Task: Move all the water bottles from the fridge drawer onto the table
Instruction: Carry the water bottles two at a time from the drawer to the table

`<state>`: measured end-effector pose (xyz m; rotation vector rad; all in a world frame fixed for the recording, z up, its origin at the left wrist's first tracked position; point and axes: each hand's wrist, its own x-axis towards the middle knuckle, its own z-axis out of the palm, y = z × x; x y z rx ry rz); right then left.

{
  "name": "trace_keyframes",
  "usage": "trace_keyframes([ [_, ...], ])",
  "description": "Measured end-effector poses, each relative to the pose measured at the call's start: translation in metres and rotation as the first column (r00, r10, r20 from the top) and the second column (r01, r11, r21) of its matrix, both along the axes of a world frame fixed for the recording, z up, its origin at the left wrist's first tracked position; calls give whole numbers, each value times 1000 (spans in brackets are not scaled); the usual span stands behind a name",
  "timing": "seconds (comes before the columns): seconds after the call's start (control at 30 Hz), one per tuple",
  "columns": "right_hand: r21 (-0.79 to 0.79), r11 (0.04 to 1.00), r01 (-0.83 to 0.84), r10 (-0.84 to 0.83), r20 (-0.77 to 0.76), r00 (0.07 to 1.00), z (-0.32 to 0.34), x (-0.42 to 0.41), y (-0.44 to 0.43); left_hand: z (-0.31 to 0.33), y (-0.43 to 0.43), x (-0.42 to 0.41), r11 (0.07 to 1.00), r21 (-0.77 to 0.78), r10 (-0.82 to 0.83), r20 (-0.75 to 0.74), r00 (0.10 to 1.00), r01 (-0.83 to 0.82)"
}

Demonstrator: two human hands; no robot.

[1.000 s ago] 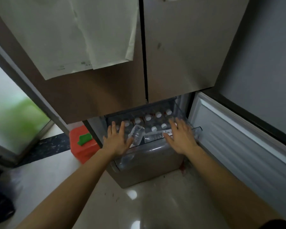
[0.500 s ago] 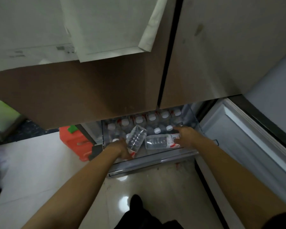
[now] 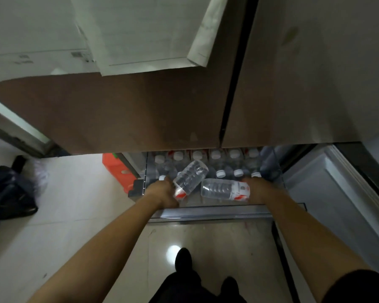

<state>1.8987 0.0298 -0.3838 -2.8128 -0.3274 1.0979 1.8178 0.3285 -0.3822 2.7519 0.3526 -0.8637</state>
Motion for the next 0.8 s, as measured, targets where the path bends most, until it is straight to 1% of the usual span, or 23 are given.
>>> trace_keyframes([
  [0.07, 3, 1000, -19, 19, -10, 1000, 5, 0, 0, 7, 0, -3, 999, 33, -3, 66, 998, 1],
  [0.17, -5, 996, -84, 84, 15, 996, 13, -1, -3, 22, -4, -7, 997, 82, -11, 220, 975, -7],
  [0.27, -12, 991, -130, 131, 94, 987, 26, -2, -6, 44, -13, -7, 997, 52, 37, 374, 927, -61],
  [0.37, -38, 981, -190, 194, 188, 963, 45, -3, -6, 66, -27, -1, 990, 135, -28, 491, 871, -45],
  [0.47, -97, 966, -240, 258, 285, 923, 68, -2, -6, 84, -42, 6, 984, 179, -104, 524, 845, 10],
  [0.6, -109, 959, -260, 282, 395, 874, 101, -3, -2, 98, -58, 11, 974, 221, -174, 558, 812, 57],
  [0.67, -102, 956, -276, 291, 460, 839, 110, -6, 1, 100, -65, 13, 963, 252, -221, 544, 809, 94],
  [0.73, -30, 966, -258, 236, 515, 824, 111, -12, 2, 98, -71, 14, 961, 248, -236, 513, 825, 121],
  [0.8, 90, 975, -203, 124, 540, 832, 104, -20, 3, 90, -73, 11, 970, 212, -215, 503, 837, 122],
])
